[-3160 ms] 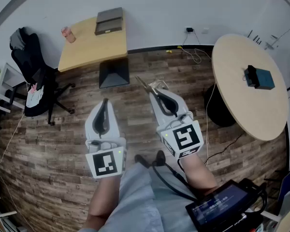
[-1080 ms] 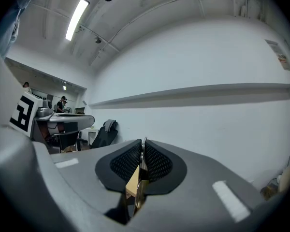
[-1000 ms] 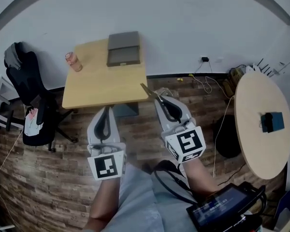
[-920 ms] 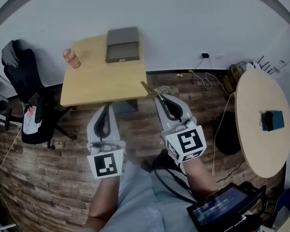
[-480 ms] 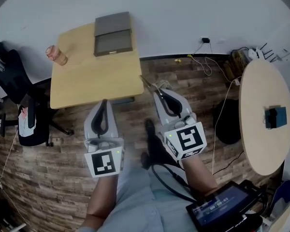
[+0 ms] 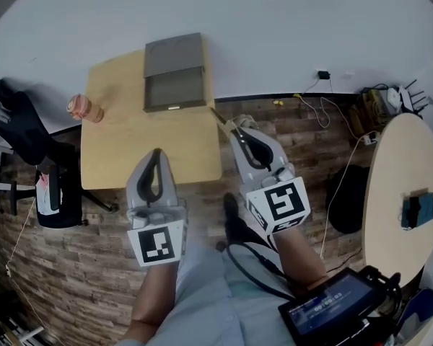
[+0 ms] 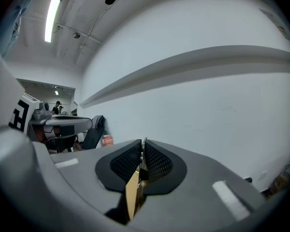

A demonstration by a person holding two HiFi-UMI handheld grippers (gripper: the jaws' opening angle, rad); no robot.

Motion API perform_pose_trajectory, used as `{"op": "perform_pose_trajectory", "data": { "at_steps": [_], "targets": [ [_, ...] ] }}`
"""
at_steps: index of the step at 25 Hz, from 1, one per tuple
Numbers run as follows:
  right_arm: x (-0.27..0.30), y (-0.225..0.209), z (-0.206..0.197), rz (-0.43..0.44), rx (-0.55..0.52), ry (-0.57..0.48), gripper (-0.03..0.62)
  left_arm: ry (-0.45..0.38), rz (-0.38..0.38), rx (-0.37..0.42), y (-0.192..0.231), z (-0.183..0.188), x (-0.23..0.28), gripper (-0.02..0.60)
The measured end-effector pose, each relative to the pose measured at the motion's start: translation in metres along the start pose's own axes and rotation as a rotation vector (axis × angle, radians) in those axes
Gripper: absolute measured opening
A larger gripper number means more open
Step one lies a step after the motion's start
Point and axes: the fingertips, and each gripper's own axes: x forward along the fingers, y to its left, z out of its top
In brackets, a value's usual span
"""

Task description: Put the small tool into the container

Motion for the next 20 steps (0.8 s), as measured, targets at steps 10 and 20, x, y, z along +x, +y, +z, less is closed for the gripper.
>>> {"op": "perform_pose_trajectory", "data": {
  "at_steps": [10,20],
  "targets": [
    [0.088,-0.045,0.049,0.081,-0.058,-0.044,0.023,-0.073,0.083,0.010,0.033,0.036,0.086,0.009],
    [0.123,-0.051,0.062,0.105,-0.103,-0.055,0.023,-0.106,0.138,0.008,0.066,0.042,0.106,0.009]
  ]
}}
